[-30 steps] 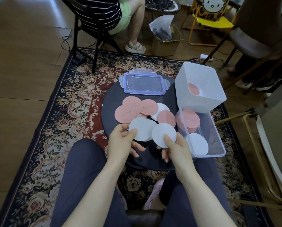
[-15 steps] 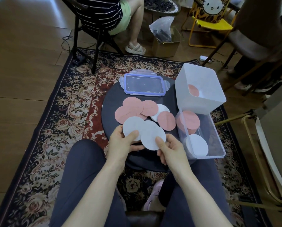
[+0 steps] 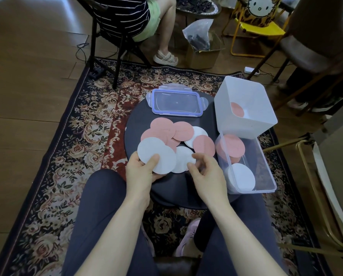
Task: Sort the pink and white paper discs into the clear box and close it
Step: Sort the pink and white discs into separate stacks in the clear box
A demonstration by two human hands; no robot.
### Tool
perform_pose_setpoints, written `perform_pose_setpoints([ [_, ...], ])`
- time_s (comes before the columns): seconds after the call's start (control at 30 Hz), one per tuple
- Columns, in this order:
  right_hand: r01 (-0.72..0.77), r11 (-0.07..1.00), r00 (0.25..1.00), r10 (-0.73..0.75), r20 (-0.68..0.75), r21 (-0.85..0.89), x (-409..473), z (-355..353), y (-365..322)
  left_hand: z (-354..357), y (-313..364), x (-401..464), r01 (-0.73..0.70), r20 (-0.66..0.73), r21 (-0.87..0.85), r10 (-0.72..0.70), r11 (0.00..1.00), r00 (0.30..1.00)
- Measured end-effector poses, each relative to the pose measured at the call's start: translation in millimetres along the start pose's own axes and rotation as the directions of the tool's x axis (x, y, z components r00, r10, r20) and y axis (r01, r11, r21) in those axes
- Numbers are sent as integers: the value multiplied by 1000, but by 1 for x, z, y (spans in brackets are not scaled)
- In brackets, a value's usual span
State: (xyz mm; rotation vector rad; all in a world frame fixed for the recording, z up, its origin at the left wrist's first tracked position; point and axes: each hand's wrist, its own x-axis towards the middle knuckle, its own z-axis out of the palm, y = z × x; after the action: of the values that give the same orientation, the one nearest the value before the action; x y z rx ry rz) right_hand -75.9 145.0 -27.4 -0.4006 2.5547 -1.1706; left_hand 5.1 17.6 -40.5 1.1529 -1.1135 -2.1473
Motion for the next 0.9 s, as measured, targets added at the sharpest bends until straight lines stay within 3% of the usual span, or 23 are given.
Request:
perform_pose_setpoints([
  [0.17,-43,954,999,41,-14,-298,7,3,-8,-3,-2,5,46,1,1,-46,999,999],
  [0.27,-46,933,999,43,-16,-358,6,9,-15,-5,-2,7,48,12,-23,-48,999,999],
  [0.43,-24,930,1000,28,5,-366,3,14,-18,-6,-3,6,41,17,-53,-40,998,999],
  [0.67,-136,962,988,148,36,-235,10,-2,-14,-6,-4,5,11,27,-17,-10,1000,1000],
  [0.9,-71,981,997,72,0,-180,-6,-5,-7,-5,-4,1,-14,42,4,14,1000,999],
])
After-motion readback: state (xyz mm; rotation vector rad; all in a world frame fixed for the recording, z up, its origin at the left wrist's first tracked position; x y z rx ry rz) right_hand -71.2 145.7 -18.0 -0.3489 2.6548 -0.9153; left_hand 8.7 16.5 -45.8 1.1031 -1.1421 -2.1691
